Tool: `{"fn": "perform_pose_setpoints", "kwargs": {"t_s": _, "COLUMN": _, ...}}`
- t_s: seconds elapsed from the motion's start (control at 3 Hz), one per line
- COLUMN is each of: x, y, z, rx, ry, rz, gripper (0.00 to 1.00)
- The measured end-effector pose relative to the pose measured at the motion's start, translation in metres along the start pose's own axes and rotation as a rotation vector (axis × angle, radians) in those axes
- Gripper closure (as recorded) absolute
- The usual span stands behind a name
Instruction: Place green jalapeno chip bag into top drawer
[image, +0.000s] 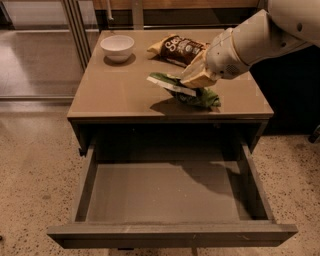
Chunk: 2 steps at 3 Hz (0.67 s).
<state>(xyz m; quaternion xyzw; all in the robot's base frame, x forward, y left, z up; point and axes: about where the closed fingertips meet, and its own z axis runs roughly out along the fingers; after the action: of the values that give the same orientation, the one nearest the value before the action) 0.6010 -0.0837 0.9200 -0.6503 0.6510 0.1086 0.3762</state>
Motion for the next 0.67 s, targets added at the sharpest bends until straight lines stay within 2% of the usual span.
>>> {"fn": "perform_pose_setpoints", "kwargs": {"t_s": 0.67, "x": 0.0041, "y": 0.0015, "z": 0.0043, "rx": -0.005, "ry": 0.010, "rz": 0.016, "gripper": 1.00}}
